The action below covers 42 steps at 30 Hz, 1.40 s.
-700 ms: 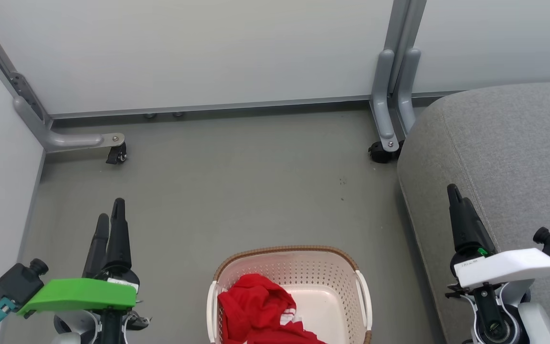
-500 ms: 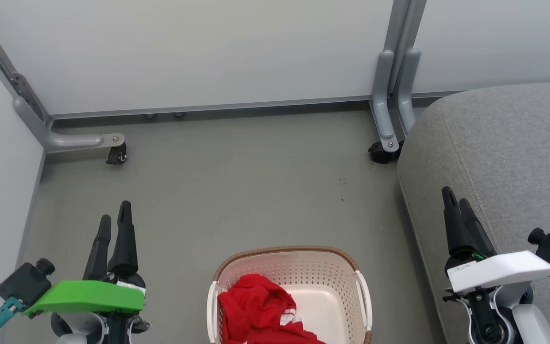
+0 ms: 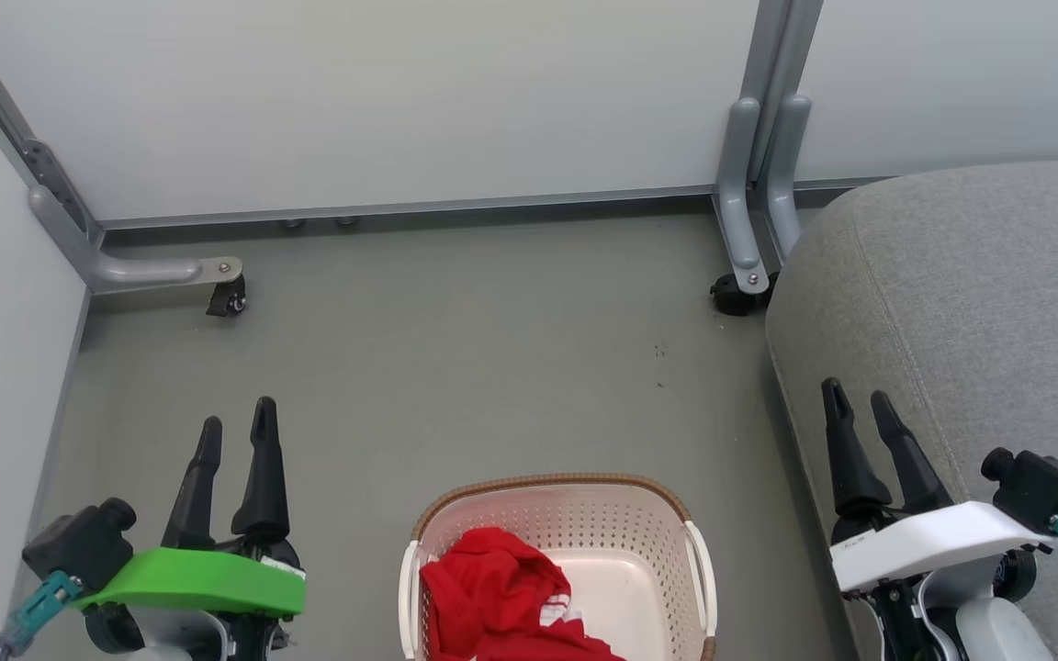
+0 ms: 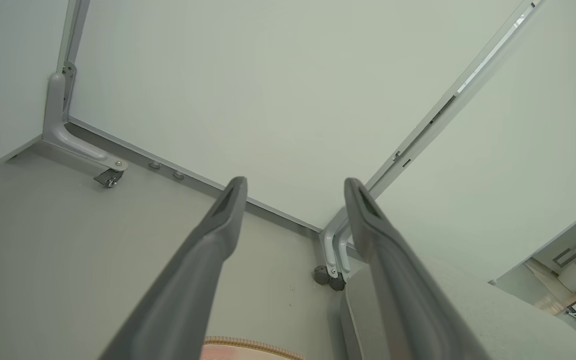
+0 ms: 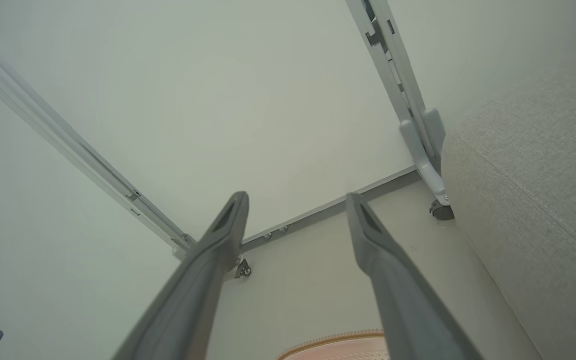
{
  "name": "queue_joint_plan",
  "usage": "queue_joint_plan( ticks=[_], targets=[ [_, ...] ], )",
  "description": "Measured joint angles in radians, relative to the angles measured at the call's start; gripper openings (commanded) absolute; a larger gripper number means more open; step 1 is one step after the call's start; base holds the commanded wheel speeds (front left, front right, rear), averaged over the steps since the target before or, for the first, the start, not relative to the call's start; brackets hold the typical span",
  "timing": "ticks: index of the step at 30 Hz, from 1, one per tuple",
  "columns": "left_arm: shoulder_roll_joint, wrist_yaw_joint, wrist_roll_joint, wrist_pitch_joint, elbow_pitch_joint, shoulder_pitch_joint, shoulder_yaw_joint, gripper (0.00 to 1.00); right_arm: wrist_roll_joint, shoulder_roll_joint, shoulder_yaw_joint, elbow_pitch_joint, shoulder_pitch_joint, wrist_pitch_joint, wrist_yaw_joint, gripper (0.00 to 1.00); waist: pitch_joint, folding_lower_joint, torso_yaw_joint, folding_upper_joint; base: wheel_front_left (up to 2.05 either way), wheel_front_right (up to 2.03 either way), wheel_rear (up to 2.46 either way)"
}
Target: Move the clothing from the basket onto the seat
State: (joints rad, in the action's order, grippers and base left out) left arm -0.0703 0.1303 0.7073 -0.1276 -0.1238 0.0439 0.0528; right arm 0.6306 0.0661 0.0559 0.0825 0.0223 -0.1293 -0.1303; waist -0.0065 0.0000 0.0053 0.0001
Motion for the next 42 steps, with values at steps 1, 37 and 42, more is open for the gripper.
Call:
queue_joint_plan(
  ticks=[1, 37, 42],
  targets=[
    [-0.001, 0.0, -0.017, -0.006, -0.001, -0.002, 0.003, 1.0, -0.014, 0.0, 0.002, 0.001, -0.002, -0.004, 0.0, 1.0, 0.0, 0.0, 0.0, 0.0, 0.0, 0.0, 0.0],
    [-0.003, 0.0, -0.355, -0.089, -0.096, -0.024, 0.036, 1.0, -0.361, -0.013, 0.046, 0.045, -0.019, -0.049, 0.0, 1.0, -0.005, 0.0, 0.002, 0.0, 0.0, 0.0, 0.0],
    [-0.003, 0.0, -0.396, -0.099, -0.107, -0.027, 0.038, 1.0, -0.397, -0.014, 0.052, 0.044, -0.02, -0.055, 0.0, 1.0, -0.004, 0.0, 0.001, 0.0, 0.0, 0.0, 0.0]
  ],
)
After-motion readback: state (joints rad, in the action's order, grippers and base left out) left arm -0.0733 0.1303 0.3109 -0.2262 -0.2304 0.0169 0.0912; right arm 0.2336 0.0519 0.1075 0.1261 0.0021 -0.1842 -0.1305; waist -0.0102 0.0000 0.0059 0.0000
